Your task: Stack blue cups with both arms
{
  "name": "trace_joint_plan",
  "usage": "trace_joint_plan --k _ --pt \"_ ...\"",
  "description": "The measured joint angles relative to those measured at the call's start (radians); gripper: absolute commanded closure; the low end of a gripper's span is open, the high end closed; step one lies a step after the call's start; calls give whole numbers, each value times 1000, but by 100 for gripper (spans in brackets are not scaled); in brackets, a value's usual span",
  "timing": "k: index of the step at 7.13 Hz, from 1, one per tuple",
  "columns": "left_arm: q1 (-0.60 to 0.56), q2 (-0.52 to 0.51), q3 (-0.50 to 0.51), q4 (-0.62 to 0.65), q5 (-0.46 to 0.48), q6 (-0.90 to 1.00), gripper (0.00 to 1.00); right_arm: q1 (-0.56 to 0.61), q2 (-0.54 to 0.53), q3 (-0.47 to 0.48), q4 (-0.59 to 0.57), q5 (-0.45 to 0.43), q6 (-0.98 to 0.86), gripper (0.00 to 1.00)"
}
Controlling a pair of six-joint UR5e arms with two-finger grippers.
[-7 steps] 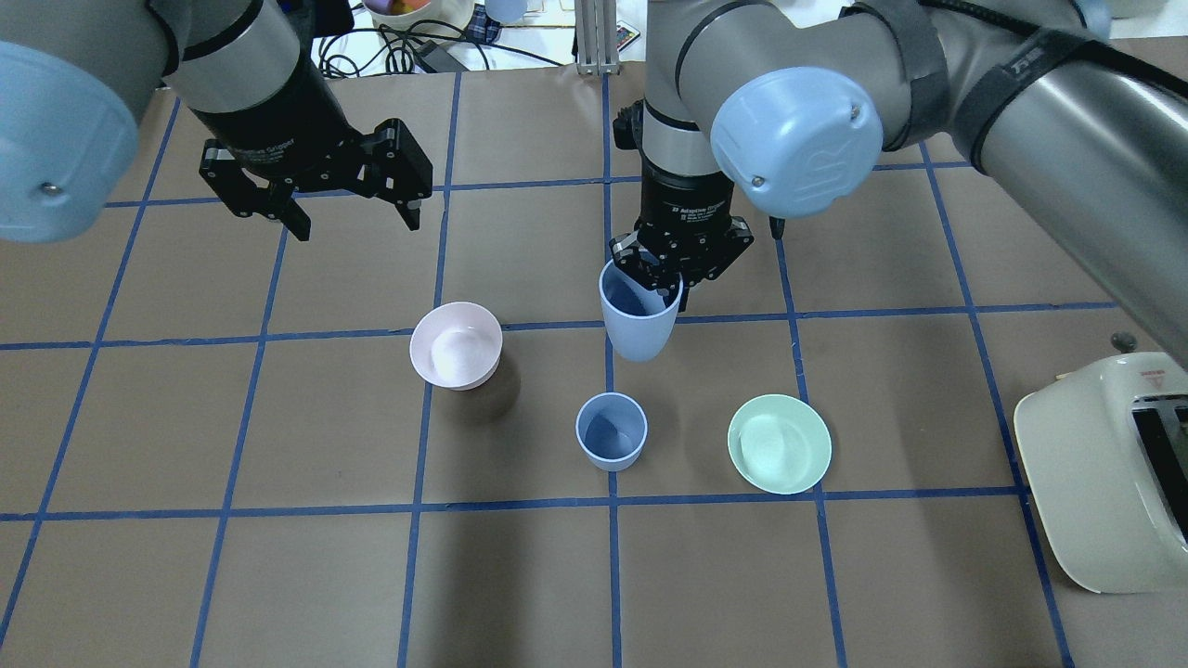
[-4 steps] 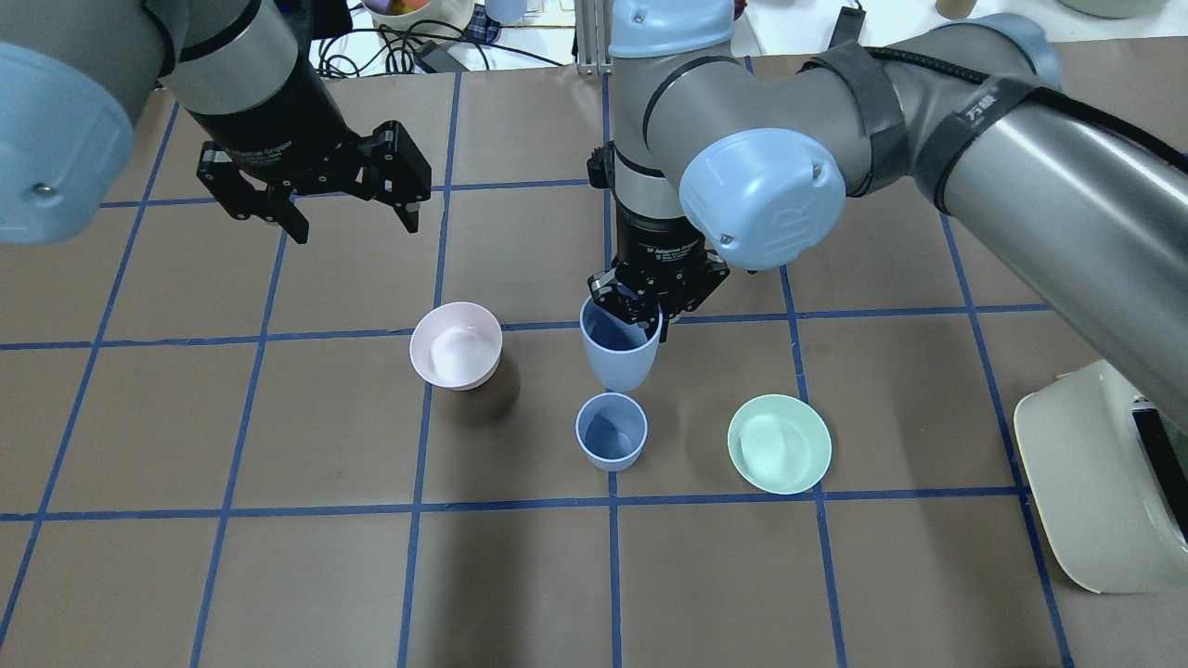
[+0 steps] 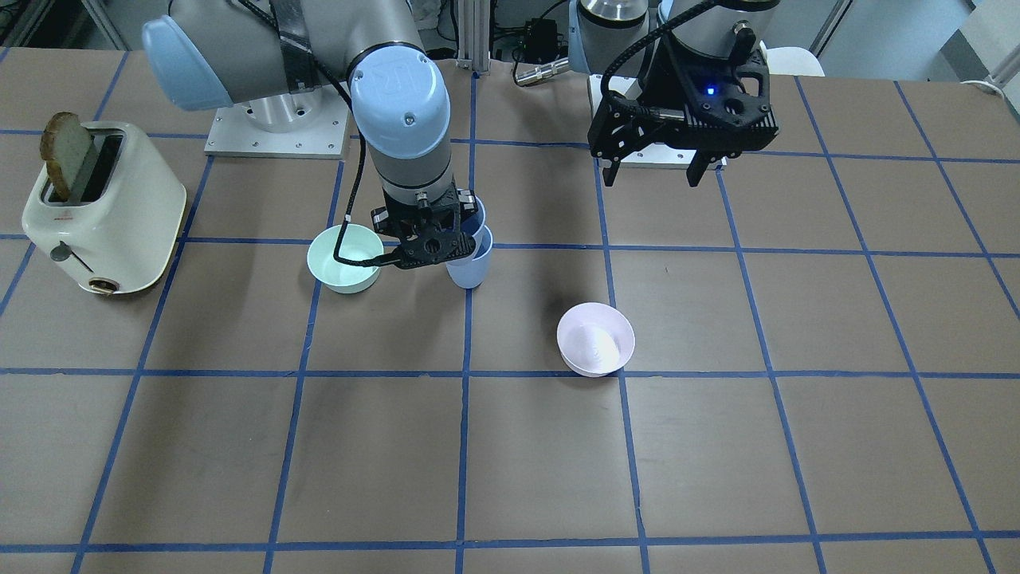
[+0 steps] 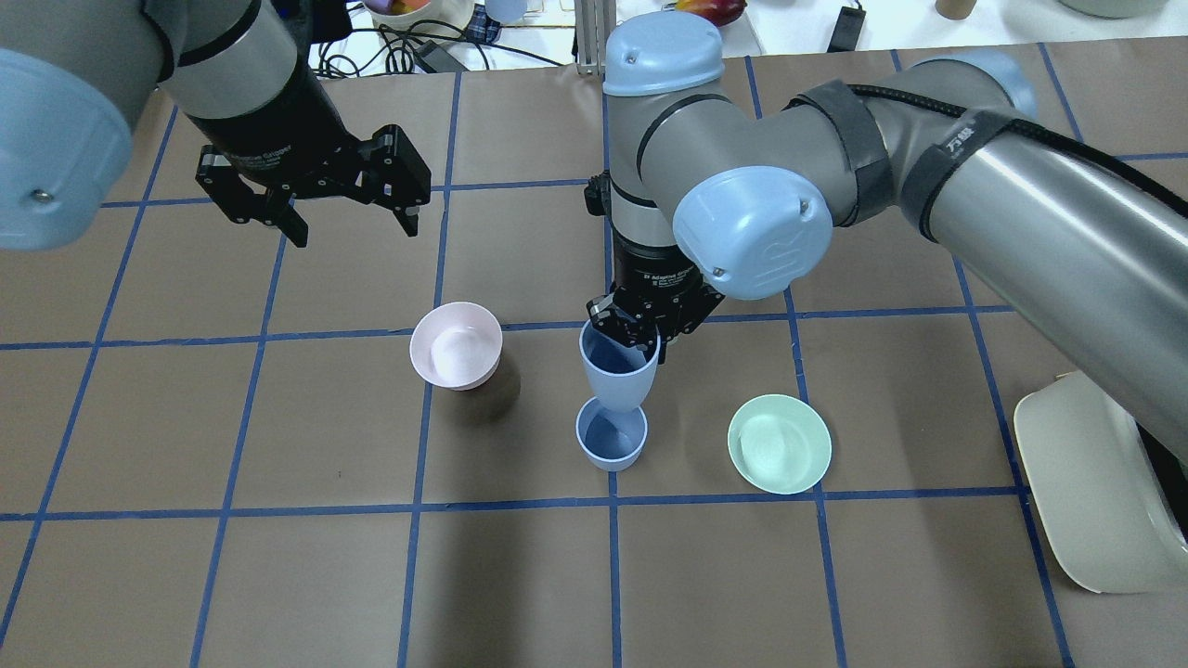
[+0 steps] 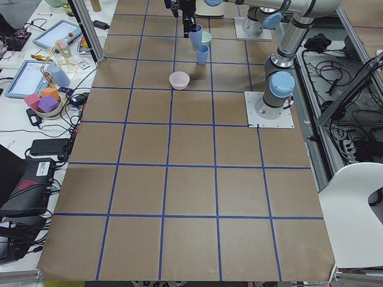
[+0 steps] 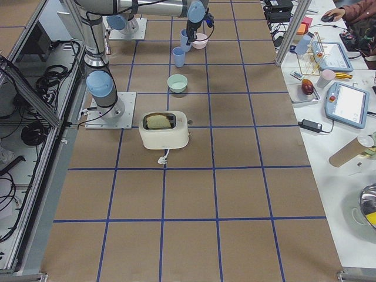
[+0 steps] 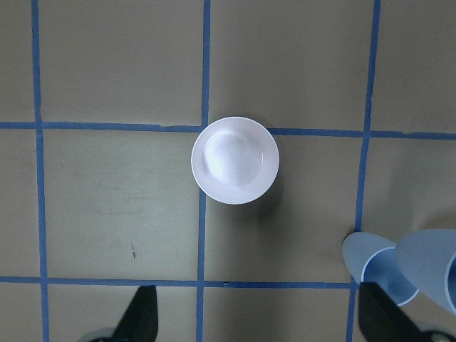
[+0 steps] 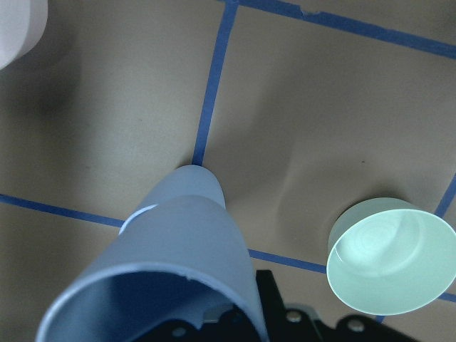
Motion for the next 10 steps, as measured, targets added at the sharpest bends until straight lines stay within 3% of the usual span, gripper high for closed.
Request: trace_joint_plan --k 10 --pt "0 6 -4 -6 2 -2 0 1 -3 54 -60 38 6 100"
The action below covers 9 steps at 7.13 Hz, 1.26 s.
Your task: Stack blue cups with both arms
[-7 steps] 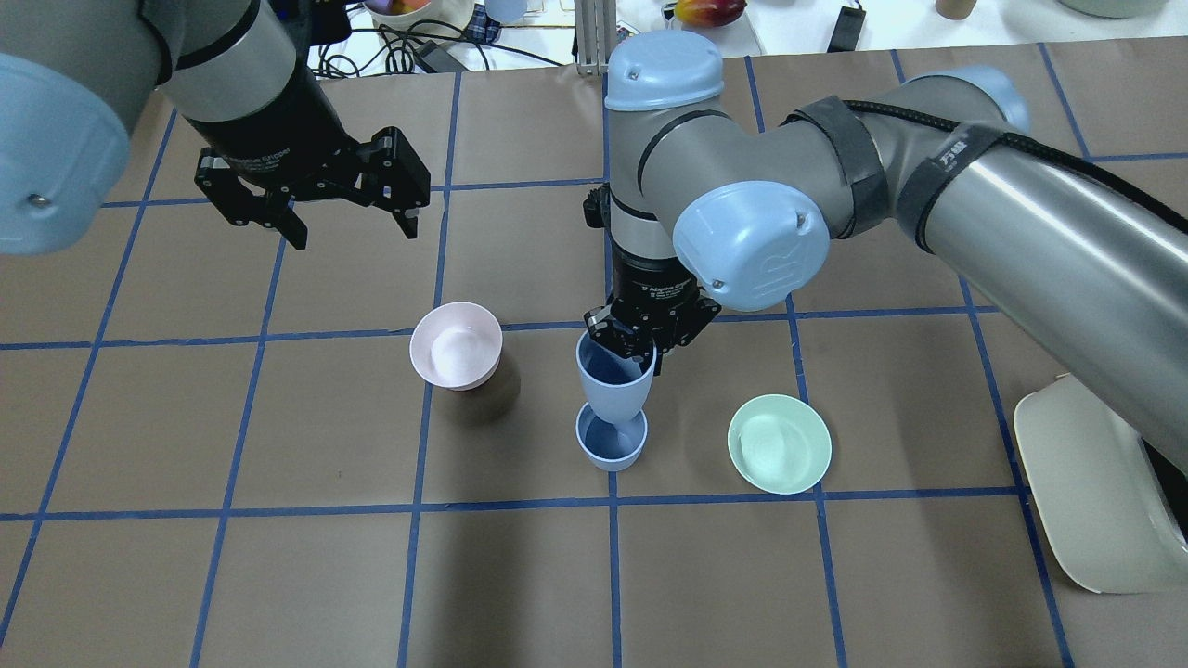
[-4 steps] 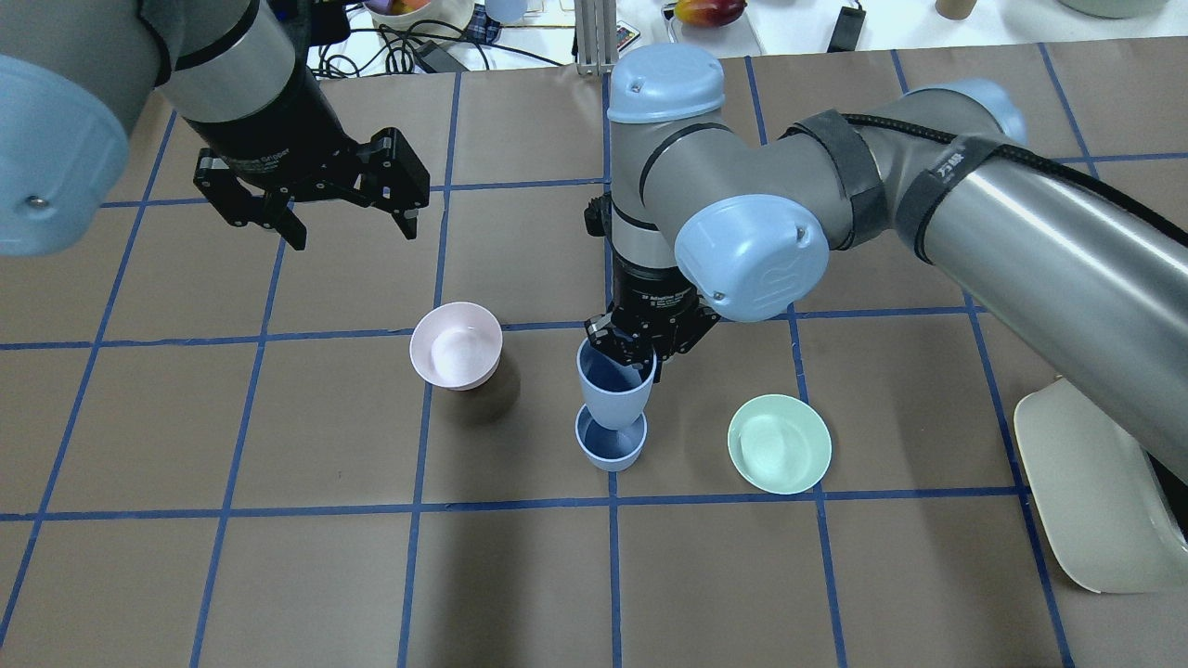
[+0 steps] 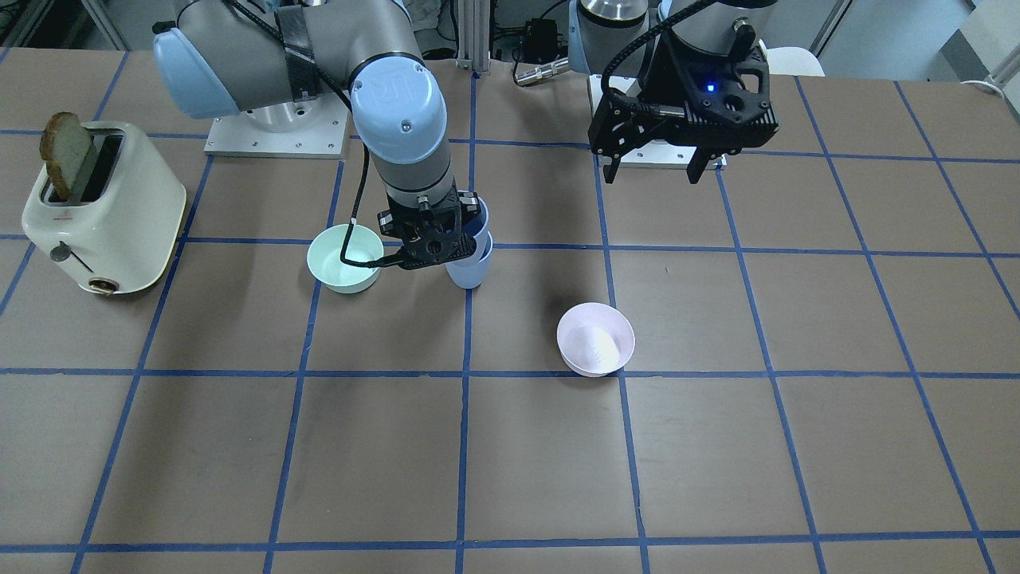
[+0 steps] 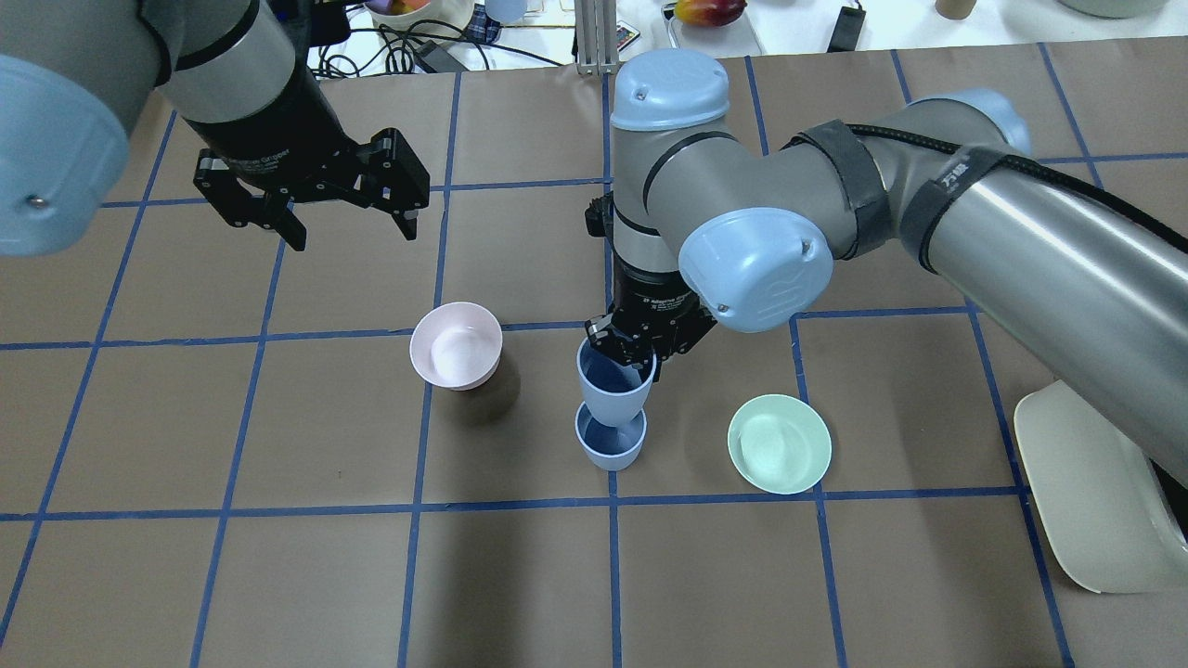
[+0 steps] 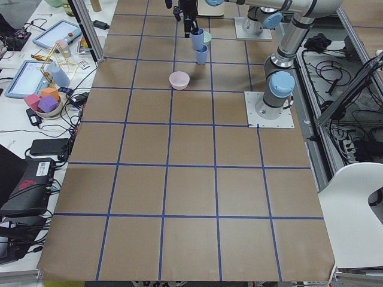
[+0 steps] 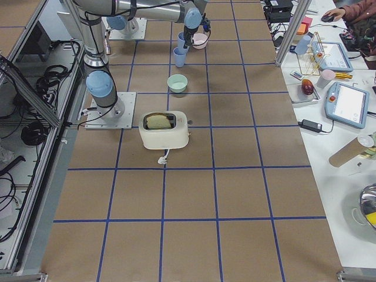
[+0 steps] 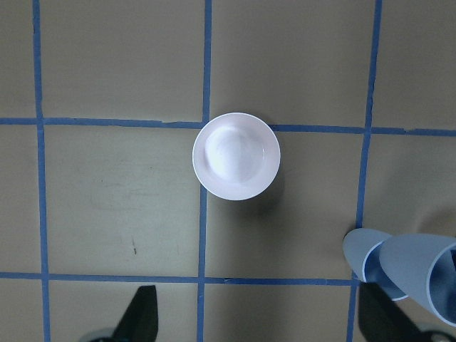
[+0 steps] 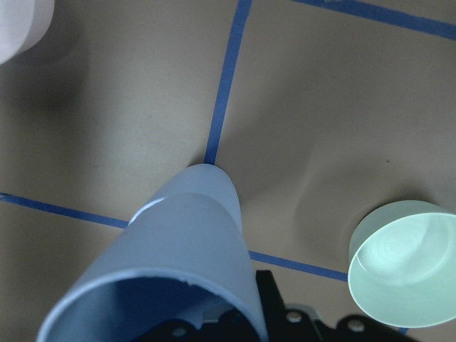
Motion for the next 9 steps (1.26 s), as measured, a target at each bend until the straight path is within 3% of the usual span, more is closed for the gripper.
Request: trace_joint_plan --k 9 --pt "0 2 0 -1 0 0 0 0 -33 38 12 18 12 100"
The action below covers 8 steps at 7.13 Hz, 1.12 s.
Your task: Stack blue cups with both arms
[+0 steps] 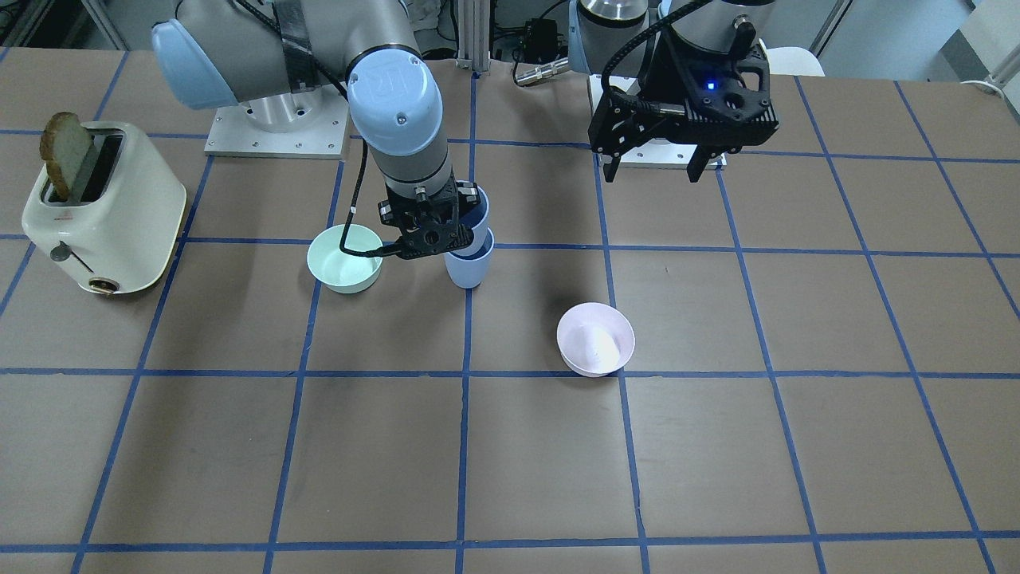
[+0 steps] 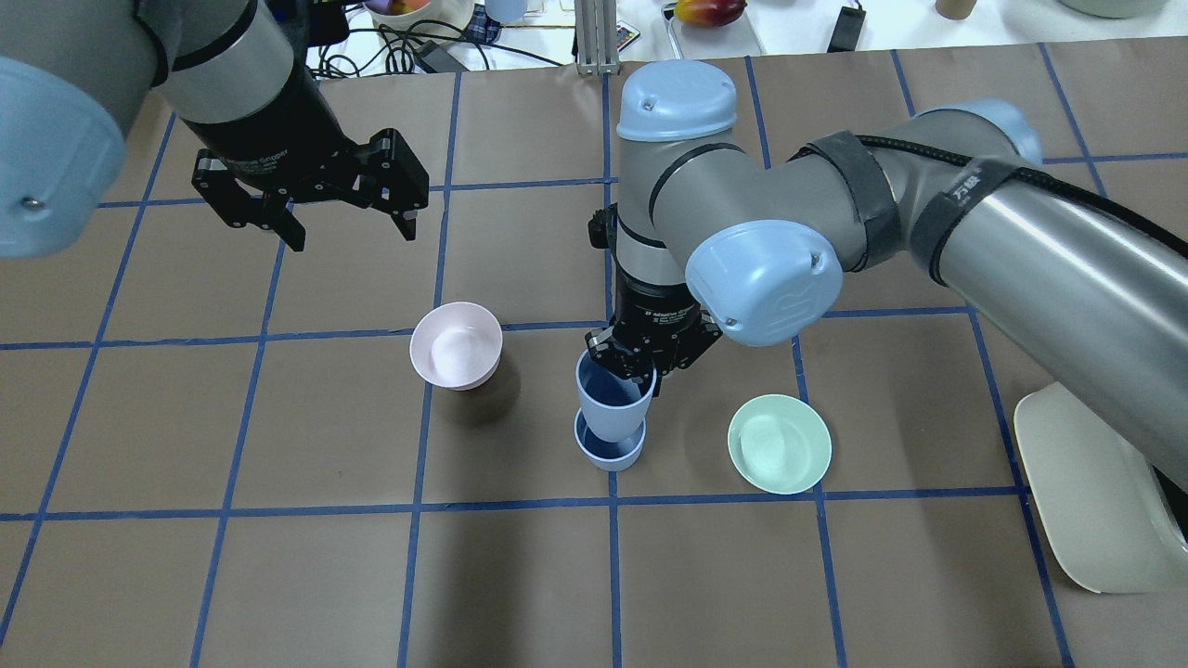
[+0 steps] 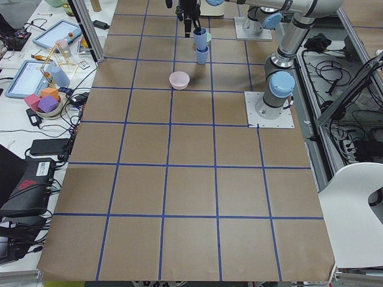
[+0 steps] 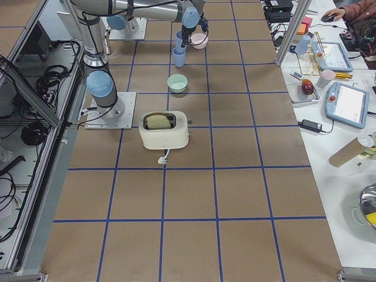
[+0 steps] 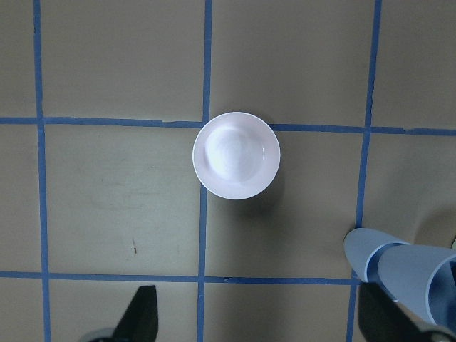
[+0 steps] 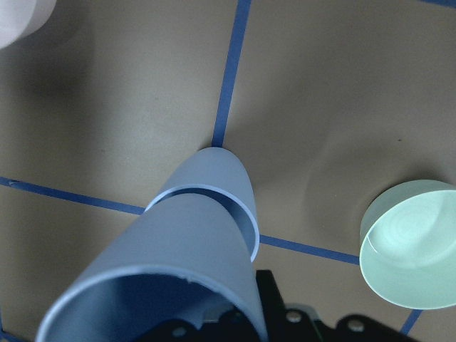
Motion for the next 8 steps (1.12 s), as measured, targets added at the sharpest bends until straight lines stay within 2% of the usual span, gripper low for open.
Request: trace_joint_plan --k 1,2,3,6,7,8 --pt "0 0 0 0 0 0 0 0 0 9 -3 0 -1 63" --pt "0 0 0 0 0 0 0 0 3 14 -9 -1 -1 8" --pt "0 0 0 0 0 0 0 0 5 16 -13 0 0 0" --pt "0 0 0 0 0 0 0 -7 -3 -13 -12 -10 3 0" --pt "0 0 0 0 0 0 0 -21 -10 -55 -8 -44 0 0" --pt "0 0 0 0 0 0 0 -44 -16 -100 2 -115 -6 0"
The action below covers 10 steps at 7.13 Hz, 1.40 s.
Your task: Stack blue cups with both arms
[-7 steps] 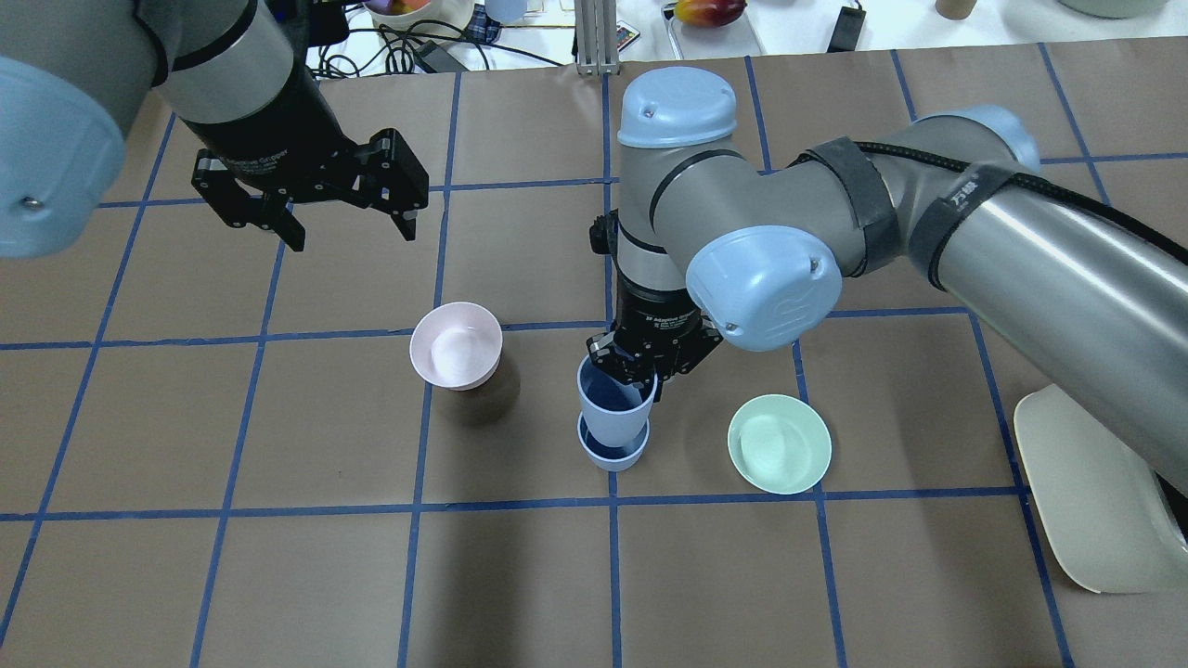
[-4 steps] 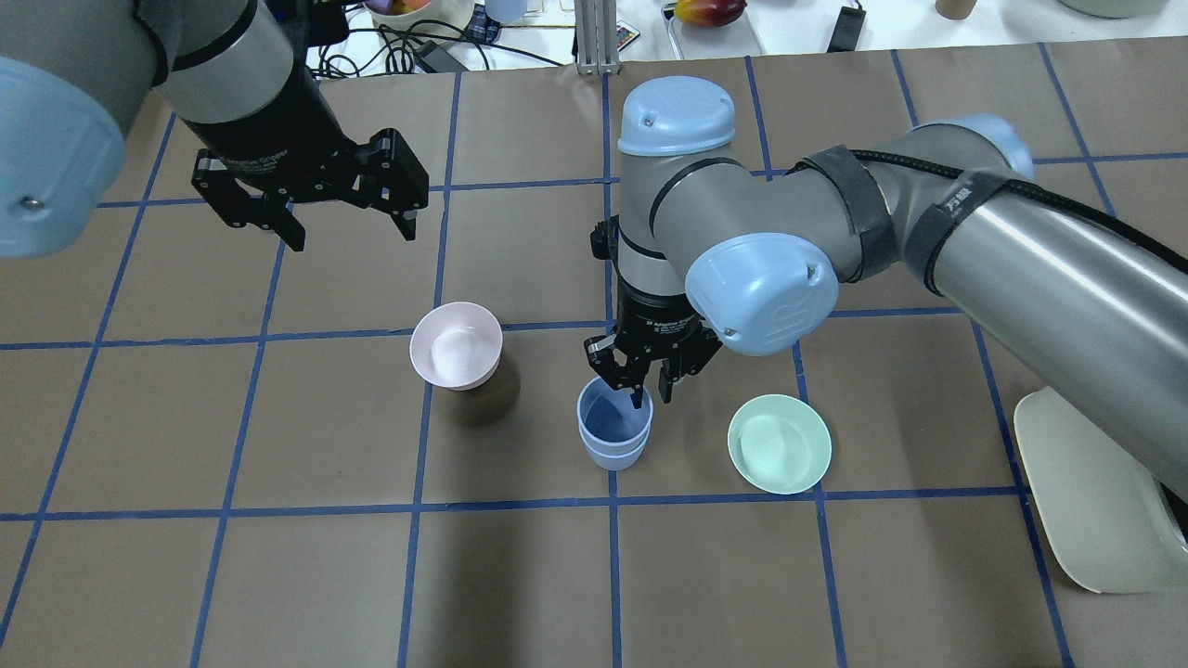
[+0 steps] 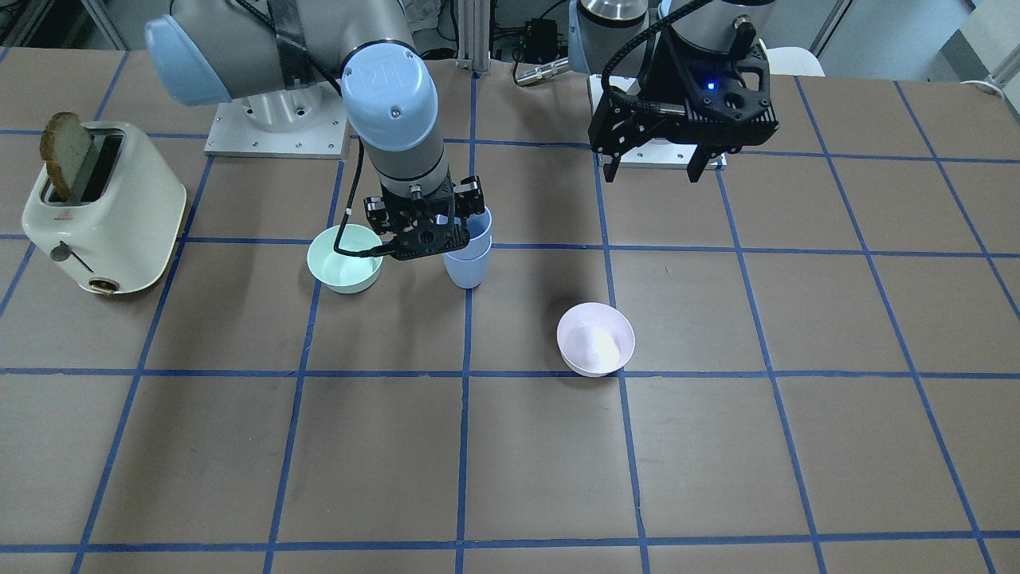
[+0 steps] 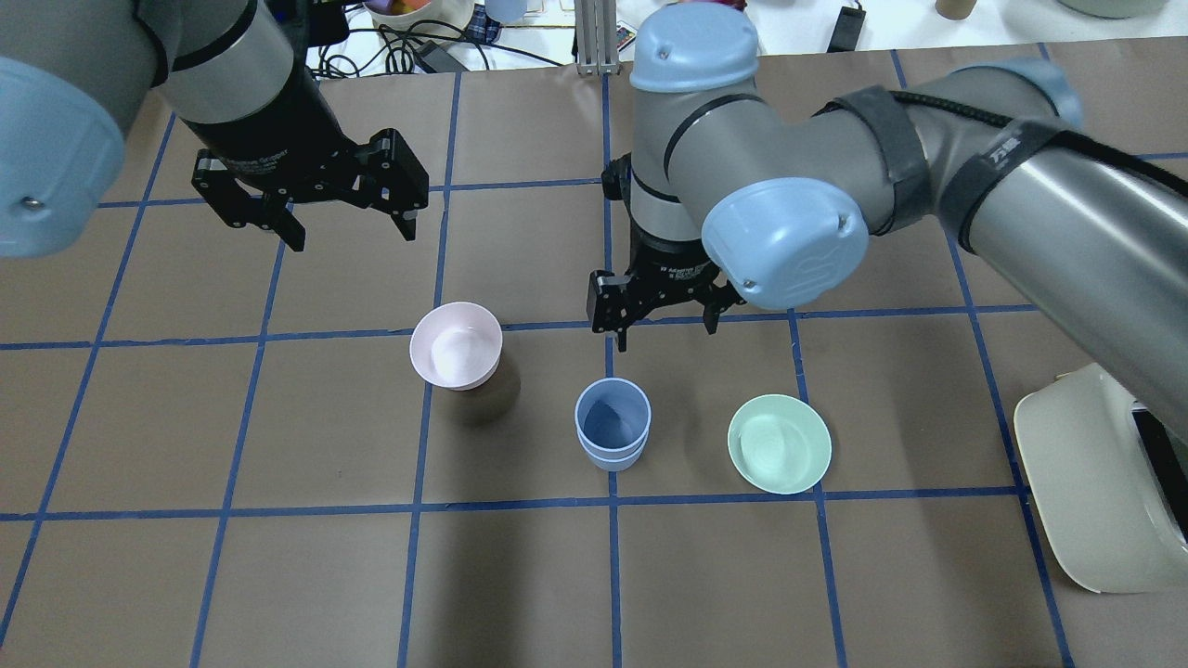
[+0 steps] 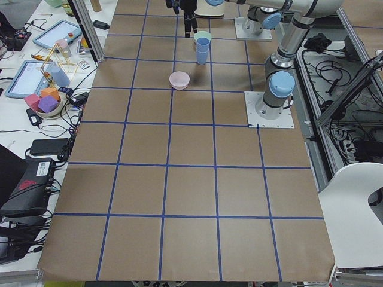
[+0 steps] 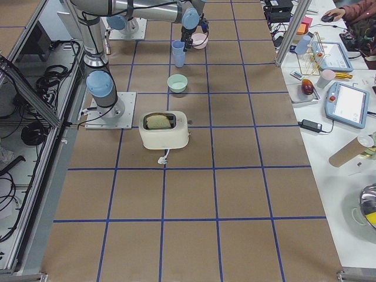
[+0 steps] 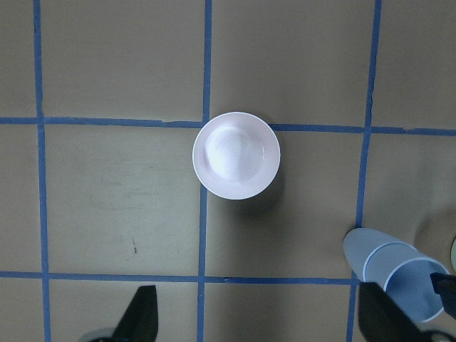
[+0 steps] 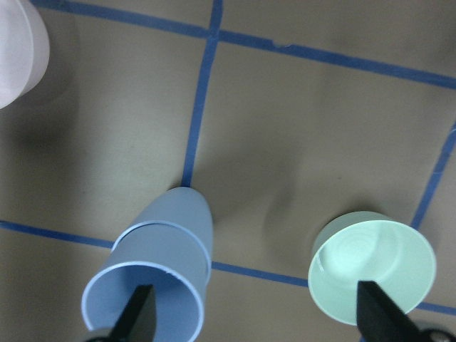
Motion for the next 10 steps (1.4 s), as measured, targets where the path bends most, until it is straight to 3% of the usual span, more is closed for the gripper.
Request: trace_joint_plan --k 2,6,10 --pt "0 1 0 0 1 0 0 -98 -36 -42 53 -82 -15 0" --pt "0 2 0 1 1 0 0 -307 -180 -55 196 -89 -45 0" --pt "0 2 0 0 1 0 0 -316 -233 -74 244 -47 -46 0"
